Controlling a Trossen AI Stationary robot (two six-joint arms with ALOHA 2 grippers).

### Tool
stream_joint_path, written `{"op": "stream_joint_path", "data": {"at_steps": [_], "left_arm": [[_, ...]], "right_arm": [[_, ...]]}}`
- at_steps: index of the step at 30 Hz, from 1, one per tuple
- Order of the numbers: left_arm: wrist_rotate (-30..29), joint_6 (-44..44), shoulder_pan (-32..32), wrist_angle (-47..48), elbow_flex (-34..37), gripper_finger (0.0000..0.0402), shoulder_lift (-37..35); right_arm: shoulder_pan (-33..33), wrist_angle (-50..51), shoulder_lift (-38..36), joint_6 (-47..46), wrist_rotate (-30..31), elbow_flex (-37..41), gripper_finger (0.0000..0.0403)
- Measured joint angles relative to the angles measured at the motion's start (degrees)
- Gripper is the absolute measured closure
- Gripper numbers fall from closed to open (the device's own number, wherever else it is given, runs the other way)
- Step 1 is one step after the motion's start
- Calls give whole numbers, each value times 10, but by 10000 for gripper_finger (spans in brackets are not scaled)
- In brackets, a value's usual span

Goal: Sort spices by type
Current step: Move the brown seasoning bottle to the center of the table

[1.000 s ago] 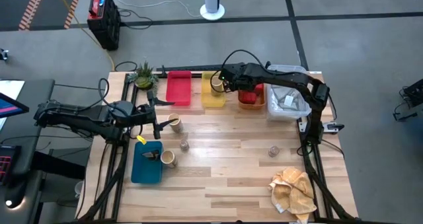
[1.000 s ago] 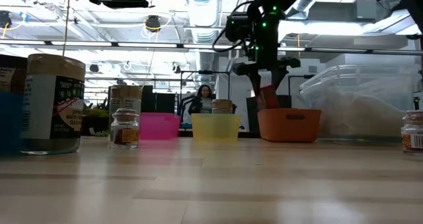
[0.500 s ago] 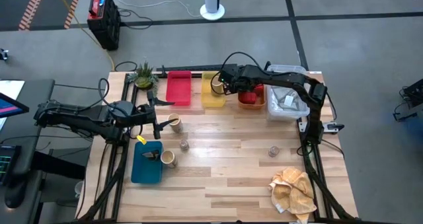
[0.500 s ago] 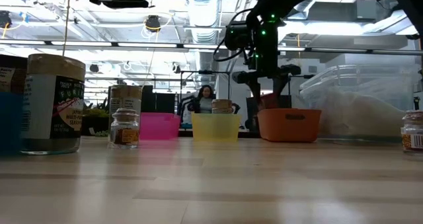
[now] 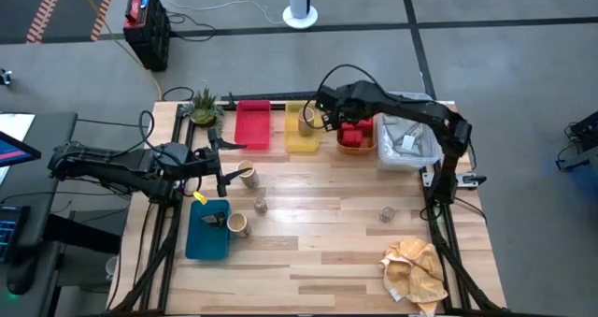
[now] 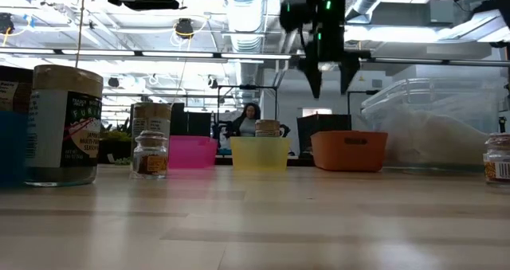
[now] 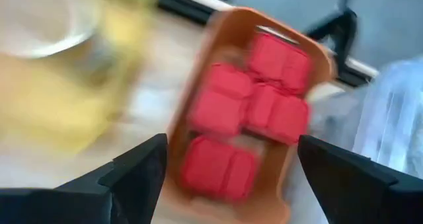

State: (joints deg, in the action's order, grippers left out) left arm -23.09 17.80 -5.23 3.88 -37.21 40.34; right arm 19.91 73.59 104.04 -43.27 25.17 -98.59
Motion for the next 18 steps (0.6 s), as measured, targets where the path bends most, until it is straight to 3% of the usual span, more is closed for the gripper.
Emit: {"op": "stream_joint_path", "data": {"at_steps": [5,7,13,18], "left_arm": [[0,-5,0,9,0,125,-4],[0,-14,0,11,0,125,-7],[0,-40,0,12,0,125,-9],[13,-40,0,24,0,125,-13]], "right_arm": [[-128,37,-8,19,-51,9,54],[-177,53,-8,1,-99,25,58],[-313,77,-8,-127,-223,76,75],[-392,159,-9,-234,-229,96,78]]}}
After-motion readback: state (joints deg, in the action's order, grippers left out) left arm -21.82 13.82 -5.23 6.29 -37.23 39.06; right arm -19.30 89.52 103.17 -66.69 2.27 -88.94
